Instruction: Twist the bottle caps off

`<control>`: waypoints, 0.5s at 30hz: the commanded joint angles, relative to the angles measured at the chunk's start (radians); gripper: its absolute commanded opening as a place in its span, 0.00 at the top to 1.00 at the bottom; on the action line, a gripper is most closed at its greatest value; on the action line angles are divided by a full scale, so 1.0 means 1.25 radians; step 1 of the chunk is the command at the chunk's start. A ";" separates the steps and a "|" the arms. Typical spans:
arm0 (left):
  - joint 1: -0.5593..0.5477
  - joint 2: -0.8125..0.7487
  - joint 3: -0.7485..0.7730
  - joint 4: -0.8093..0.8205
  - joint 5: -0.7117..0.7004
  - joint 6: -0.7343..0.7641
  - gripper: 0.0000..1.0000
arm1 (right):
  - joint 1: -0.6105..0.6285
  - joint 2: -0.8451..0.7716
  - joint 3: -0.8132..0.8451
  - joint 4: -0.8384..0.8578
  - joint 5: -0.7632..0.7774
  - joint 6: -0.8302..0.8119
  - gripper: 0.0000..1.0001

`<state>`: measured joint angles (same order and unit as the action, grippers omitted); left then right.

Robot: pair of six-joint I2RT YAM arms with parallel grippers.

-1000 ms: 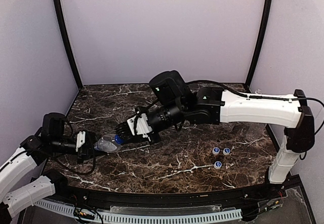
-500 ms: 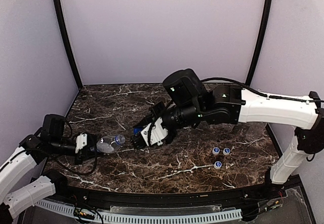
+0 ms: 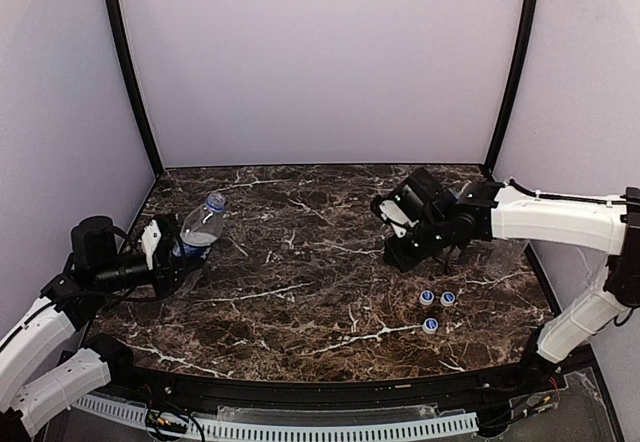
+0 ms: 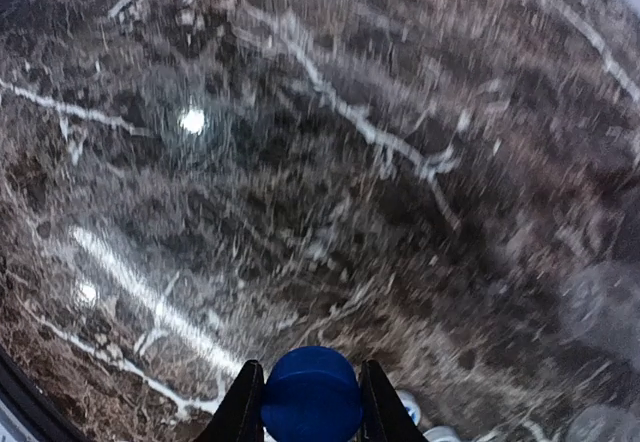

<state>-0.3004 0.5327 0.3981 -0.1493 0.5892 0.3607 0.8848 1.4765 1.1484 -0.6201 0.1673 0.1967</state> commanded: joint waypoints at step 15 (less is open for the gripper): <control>0.013 -0.017 -0.017 0.031 0.027 -0.061 0.78 | 0.016 0.085 -0.273 0.146 -0.163 0.277 1.00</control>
<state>-0.2897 0.5156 0.3748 -0.1272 0.5961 0.2947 0.8989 1.5230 0.8291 -0.5179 -0.0120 0.5137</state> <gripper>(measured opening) 0.221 0.258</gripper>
